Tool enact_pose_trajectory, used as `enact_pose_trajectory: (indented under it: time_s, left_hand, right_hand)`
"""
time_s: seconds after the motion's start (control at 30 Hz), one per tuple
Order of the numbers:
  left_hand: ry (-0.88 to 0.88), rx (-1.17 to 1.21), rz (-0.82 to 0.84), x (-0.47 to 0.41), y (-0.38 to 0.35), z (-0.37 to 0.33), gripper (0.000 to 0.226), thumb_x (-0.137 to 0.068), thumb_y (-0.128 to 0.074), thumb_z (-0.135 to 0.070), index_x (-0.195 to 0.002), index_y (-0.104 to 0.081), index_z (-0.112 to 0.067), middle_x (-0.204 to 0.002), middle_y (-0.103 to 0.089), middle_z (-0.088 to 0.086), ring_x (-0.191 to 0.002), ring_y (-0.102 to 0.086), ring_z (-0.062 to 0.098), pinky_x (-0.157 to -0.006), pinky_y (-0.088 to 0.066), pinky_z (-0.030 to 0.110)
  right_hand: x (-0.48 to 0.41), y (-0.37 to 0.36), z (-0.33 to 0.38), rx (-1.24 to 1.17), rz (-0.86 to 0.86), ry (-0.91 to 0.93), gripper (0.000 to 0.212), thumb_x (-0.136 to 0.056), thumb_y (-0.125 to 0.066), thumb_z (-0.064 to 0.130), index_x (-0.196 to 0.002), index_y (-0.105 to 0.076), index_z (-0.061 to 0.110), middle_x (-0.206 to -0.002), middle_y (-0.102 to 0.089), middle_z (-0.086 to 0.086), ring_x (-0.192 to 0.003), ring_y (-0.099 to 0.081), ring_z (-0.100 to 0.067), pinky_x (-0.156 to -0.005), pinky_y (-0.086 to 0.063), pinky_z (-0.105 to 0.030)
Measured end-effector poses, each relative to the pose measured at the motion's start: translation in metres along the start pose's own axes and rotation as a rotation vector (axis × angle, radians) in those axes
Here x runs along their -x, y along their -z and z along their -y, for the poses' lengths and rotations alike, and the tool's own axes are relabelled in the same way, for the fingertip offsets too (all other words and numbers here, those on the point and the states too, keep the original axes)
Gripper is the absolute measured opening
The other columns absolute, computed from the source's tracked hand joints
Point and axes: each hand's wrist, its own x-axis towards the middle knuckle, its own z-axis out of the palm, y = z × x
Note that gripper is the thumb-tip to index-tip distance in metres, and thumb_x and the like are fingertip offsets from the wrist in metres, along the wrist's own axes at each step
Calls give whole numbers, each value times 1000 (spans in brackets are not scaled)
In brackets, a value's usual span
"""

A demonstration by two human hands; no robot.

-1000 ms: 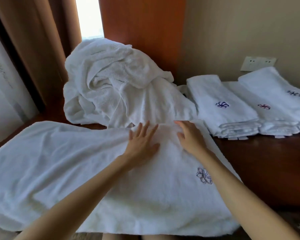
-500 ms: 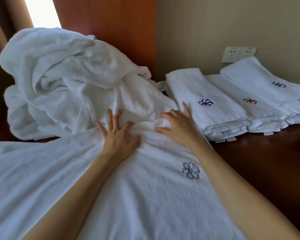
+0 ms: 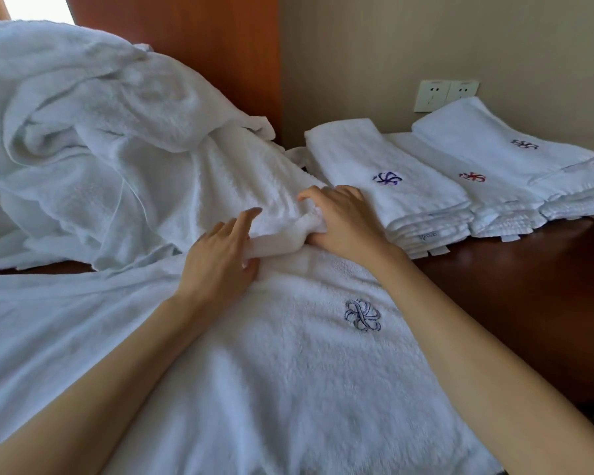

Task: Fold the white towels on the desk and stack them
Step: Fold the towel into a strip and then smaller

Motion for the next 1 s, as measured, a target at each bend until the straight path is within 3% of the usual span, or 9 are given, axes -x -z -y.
enact_pose_trajectory:
  time_s: [0.1,0.27,0.37,0.57,0.63,0.77,0.87,0.93,1.0]
  left_hand:
    - [-52,-28,-25,1,-1,3,35,-76,-71,-7,-110,-68,-12,-91,-63,7,-86,-60,31,-72,-36,31]
    - [-11,21,-54,-8,-11,10,24,-71,-70,3,-90,-68,-11,-77,-68,3,-63,-62,29,-58,-32,26]
    - [5,-15,-51,-16,-12,13,23,-73,-66,3,-90,-68,-13,-79,-68,2,-64,-62,28,-55,-33,26]
    - [2,-120,10,-11,15,-14,24,-83,-68,-20,-108,-67,-19,-95,-62,-1,-78,-62,22,-59,-37,27]
    - [-101,-147,6,-2,36,-33,35,-80,-73,-32,-113,-67,-21,-98,-59,-2,-83,-63,21,-57,-39,25]
    - [-383,-156,82,44,57,-73,33,-73,-80,-27,-104,-72,-22,-94,-59,-1,-69,-64,18,-45,-36,21]
    - [-274,-11,233,74,42,-85,36,-82,-68,-16,-117,-68,-27,-111,-59,-1,-91,-63,23,-62,-47,32]
    - [-89,95,208,79,34,-80,43,-86,-60,-13,-125,-63,-31,-120,-57,-6,-107,-56,20,-77,-46,31]
    - [-89,96,179,77,30,-74,52,-81,-58,-6,-127,-62,-29,-126,-58,-7,-114,-52,19,-86,-44,30]
  right_hand:
    - [4,-4,2,32,-129,-7,33,-66,-80,24,-95,-68,16,-91,-60,-3,-91,-56,-27,-80,-30,-30]
    - [7,-13,2,127,-209,7,29,-63,-86,27,-76,-67,10,-78,-61,-5,-76,-59,-27,-68,-27,-30]
    - [4,-13,3,128,-186,30,26,-65,-85,26,-77,-67,11,-80,-61,-4,-79,-60,-27,-72,-27,-30]
    - [20,23,4,58,-150,126,14,-71,-80,11,-79,-68,9,-79,-60,-7,-78,-60,-28,-106,-31,-38]
    - [39,46,6,88,-185,162,16,-69,-80,6,-79,-69,10,-78,-59,-5,-76,-60,-28,-105,-32,-38]
    - [107,82,16,149,-202,229,30,-58,-72,-6,-80,-69,14,-76,-55,-1,-74,-54,-24,-79,-34,-32]
    - [156,92,13,170,-50,143,49,-52,-77,-10,-95,-73,14,-89,-60,-3,-83,-54,-22,-71,-36,-30]
    - [171,95,12,158,26,14,52,-63,-78,-6,-110,-73,17,-110,-64,-2,-102,-60,-25,-78,-45,-34]
    - [172,92,10,106,91,-69,55,-75,-67,-6,-123,-67,22,-133,-57,3,-124,-51,-21,-92,-42,-34]
